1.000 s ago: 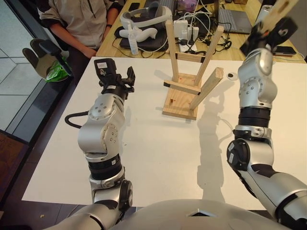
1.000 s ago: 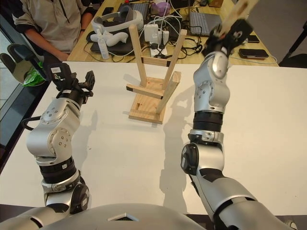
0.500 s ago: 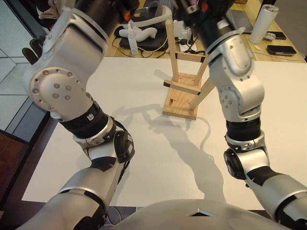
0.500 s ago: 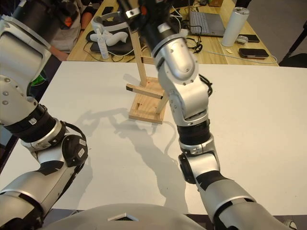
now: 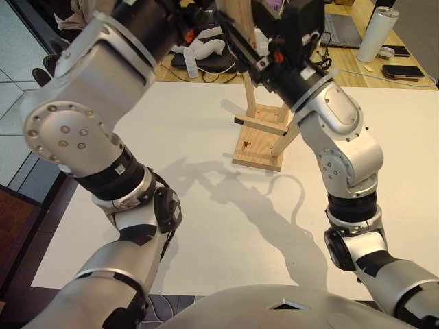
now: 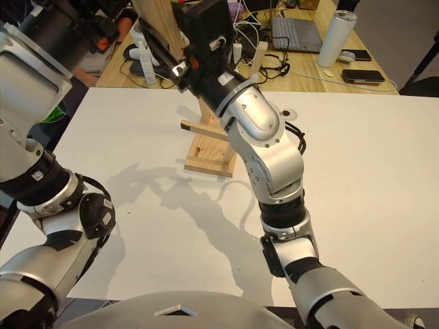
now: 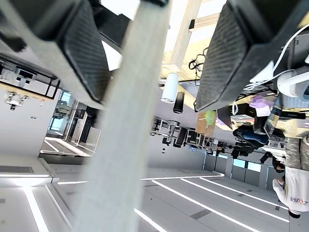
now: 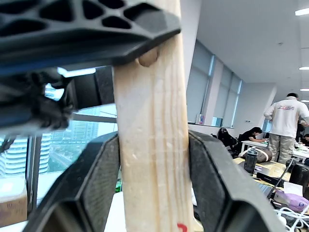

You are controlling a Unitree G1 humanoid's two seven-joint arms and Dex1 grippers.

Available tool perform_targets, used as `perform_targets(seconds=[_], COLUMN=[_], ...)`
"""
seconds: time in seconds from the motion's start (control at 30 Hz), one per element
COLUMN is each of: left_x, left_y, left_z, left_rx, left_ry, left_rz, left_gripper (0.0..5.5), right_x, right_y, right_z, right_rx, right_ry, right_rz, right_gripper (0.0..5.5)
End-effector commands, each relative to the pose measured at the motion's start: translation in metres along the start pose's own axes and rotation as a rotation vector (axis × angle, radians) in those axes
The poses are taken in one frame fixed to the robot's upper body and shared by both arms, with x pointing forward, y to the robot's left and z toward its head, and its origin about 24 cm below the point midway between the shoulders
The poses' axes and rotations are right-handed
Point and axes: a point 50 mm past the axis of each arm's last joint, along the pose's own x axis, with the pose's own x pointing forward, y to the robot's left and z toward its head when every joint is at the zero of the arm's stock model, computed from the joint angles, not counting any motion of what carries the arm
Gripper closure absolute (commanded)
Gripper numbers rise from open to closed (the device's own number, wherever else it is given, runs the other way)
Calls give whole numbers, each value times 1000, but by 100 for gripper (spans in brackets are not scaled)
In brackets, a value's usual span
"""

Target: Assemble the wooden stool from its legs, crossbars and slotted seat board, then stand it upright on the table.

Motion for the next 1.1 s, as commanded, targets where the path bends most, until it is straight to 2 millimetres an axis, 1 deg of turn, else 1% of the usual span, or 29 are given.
perform_targets(seconds=[0.03,0.27,0.5,0.63,0.73,0.8,0.9,1.0,1.1], left_x=[-2,-5,-7,-7,-5,-4,-4,-5,-6], left_y=[3,2,4,9,13,13,16,15,12], left_z=[-1,-3,0,4,3,2,6,10,6], left_rx=[26,41,52,68,71,75,80,82,71], left_ry=[27,43,36,6,-5,-7,-23,-32,-7], left_rz=[7,-25,-25,22,52,52,66,67,45], left_gripper=[251,251,251,251,251,251,251,251,251], right_x=[-11,-26,-32,-33,-29,-26,-26,-25,-23], right_y=[5,6,-2,-2,3,11,22,25,23], right_z=[0,-6,-9,-12,-14,-16,-17,-18,-17], right_rx=[-25,-114,-171,-164,-127,-93,-57,-49,-62], right_ry=[36,105,141,151,139,132,130,127,128], right_rz=[106,203,201,181,161,160,174,183,180], right_gripper=[344,344,344,344,344,344,344,344,344])
